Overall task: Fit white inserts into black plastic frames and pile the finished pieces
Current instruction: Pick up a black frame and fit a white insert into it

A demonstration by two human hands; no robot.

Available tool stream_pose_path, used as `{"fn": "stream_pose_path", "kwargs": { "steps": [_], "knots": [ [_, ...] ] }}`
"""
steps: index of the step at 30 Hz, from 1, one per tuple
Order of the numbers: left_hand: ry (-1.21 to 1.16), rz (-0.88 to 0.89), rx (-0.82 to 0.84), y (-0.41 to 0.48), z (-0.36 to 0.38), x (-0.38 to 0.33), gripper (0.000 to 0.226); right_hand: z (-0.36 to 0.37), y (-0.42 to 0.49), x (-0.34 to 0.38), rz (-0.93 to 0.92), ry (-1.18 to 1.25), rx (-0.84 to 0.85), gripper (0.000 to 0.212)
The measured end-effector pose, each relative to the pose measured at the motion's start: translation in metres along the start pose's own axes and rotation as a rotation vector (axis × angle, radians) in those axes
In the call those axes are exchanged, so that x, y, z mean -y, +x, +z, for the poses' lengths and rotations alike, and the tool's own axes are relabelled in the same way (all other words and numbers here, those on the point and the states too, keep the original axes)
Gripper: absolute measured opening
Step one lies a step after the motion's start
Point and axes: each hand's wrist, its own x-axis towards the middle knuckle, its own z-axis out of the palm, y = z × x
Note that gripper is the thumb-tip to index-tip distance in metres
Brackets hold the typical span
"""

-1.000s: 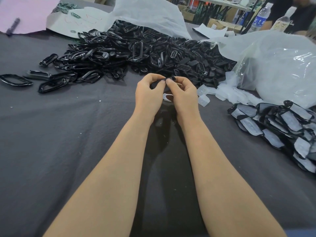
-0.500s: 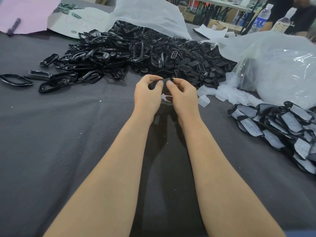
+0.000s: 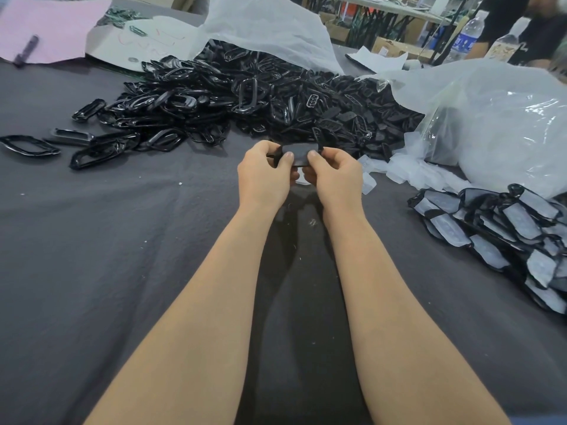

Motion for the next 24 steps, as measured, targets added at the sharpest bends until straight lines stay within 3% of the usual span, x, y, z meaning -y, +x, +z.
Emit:
{"fn": "stream_pose_path", "kwargs": {
  "steps": [5,11,17,24],
  "knots": [
    [0.084,0.01,-0.034,-0.0013,-0.0004,-0.0018,0.011,0.0027,-0.0041,0.0005,-0.061,-0.114,0.066,0.015],
    [0.05,0.002,-0.002,-0.0037,0.0006,-0.0031,0.006,0.0026,-0.0065,0.0006,-0.071,-0.045,0.048,0.025],
    [0.117,0.027,-0.006,-0.0011,0.0027,-0.0016,0.018,0.0027,-0.0064,-0.0001,-0.058,-0.016,0.049,0.024],
    [-0.001,-0.056,0.003,0.0016,0.0031,-0.0005,0.029,0.0028,-0.0057,-0.0003,-0.065,-0.039,0.049,0.021]
  ]
}}
